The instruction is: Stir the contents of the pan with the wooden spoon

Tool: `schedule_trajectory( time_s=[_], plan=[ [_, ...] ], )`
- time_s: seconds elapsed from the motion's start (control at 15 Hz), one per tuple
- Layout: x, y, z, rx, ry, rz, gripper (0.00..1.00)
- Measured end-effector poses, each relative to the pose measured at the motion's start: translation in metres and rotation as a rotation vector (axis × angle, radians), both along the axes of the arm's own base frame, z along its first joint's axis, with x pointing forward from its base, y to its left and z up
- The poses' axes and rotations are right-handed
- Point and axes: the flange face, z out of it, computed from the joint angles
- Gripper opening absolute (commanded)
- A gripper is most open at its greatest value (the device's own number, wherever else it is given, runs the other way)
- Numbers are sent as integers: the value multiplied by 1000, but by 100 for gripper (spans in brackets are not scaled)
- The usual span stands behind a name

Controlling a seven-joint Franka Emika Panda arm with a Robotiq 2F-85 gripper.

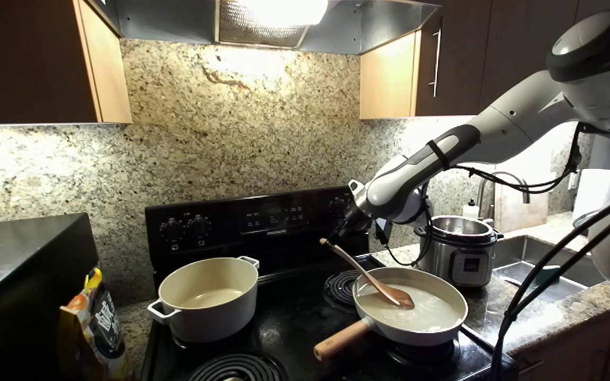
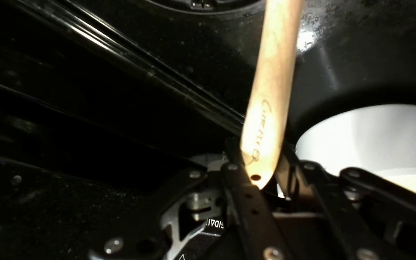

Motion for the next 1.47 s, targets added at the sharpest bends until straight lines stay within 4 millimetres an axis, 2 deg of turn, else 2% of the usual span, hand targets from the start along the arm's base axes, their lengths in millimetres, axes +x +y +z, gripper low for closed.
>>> schedule_trajectory(
  time_s=[0.4, 0.67, 1.13, 1.47],
  plan=[
    [-7, -12, -17, -14, 59, 13, 10],
    [-20, -9, -29, -26, 84, 61, 10],
    [-42, 22, -43, -44, 125, 211, 10],
    [-41, 46, -35, -45, 111, 281, 10]
  ],
)
